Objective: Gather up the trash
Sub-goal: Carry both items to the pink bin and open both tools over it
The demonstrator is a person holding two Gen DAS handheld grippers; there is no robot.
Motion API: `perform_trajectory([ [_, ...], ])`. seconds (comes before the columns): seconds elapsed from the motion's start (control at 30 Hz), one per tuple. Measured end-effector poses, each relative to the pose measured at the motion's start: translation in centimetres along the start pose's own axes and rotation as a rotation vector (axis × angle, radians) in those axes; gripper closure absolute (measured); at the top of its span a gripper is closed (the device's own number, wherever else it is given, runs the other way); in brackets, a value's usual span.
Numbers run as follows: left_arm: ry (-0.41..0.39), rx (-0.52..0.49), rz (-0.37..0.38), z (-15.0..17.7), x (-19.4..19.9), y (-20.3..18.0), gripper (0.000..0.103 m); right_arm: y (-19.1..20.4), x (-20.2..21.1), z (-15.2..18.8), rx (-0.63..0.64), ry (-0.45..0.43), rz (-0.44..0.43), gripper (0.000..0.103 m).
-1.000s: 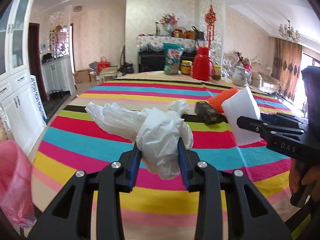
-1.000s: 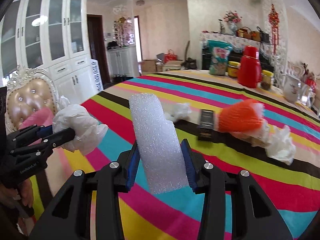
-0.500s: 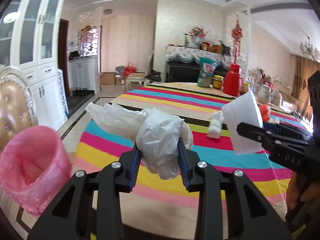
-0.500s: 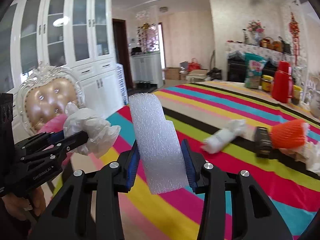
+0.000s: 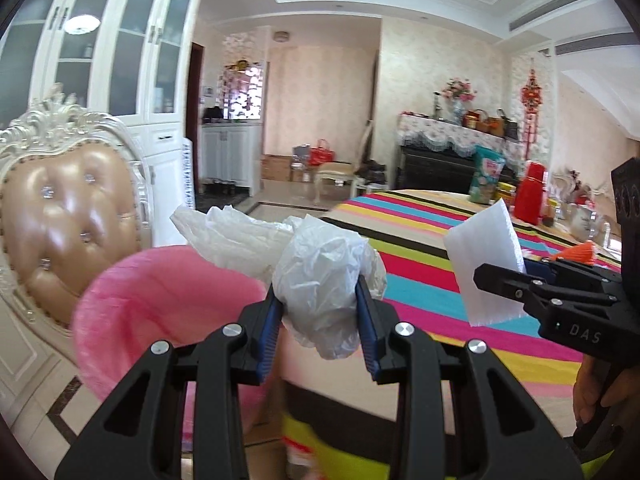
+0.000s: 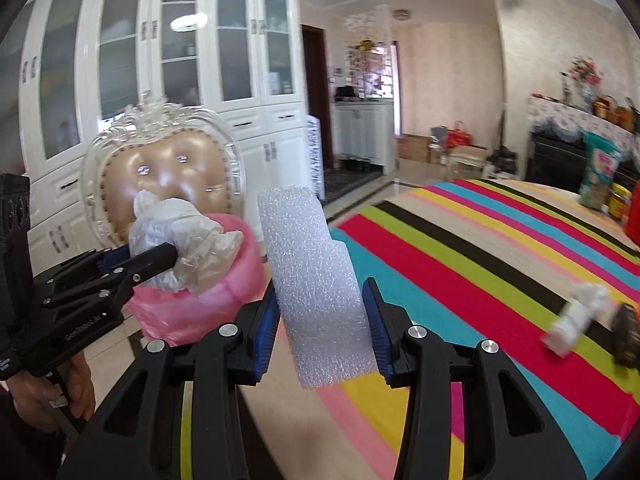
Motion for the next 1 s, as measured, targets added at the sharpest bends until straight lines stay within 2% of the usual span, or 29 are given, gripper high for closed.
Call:
perform_trajectory([
  [0.3,0.001,0.002,-0.120,-0.3,-0.3,7.4,0.069,6.0,-5.7,-2.3,0.043,0.018,-0.137,0.062],
  [0.57,0.055,0.045,-0.123,-0.1,-3.8,12.7,0.068,8.8,-10.6,-3.4,0.027,0.056,-0.204,0.062],
  [0.7,0.068,0.047,-0.145,0.6,-5.4,14.1,0.064,9.3,-12.7,-3.8,0.014,0.076,-0.228,0.062],
  [0.77,0.093,0.056,-0.140,1.3,-6.6,15.0,0.057,10.0,-14.0,-3.8,0.024,0.091,-0.240,0.062],
  [0.83,0.109,0.076,-0.166,1.9,-7.2,15.9,0.039,10.7,-15.2,-3.8,0.032,0.107,-0.244,0.061],
  [0.87,0.089,0.105,-0.177,2.2,-6.8,16.7,0.037,11.0,-15.7,-3.8,0.034,0.112,-0.247,0.061],
  [0.93,0.068,0.151,-0.173,2.4,-6.1,17.7,0.026,11.6,-16.4,-3.8,0.039,0.118,-0.254,0.059],
  [1.0,0.035,0.194,-0.206,2.6,-5.0,18.9,0.021,11.9,-16.8,-3.5,0.044,0.125,-0.259,0.058],
])
Point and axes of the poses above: each gripper's, at about its wrist camera, not at the fingertips, and x roughly against the way its jaws point, y to its left, z to its underside, the point moved 2 cm from there along -x, roughly the way its jaws point
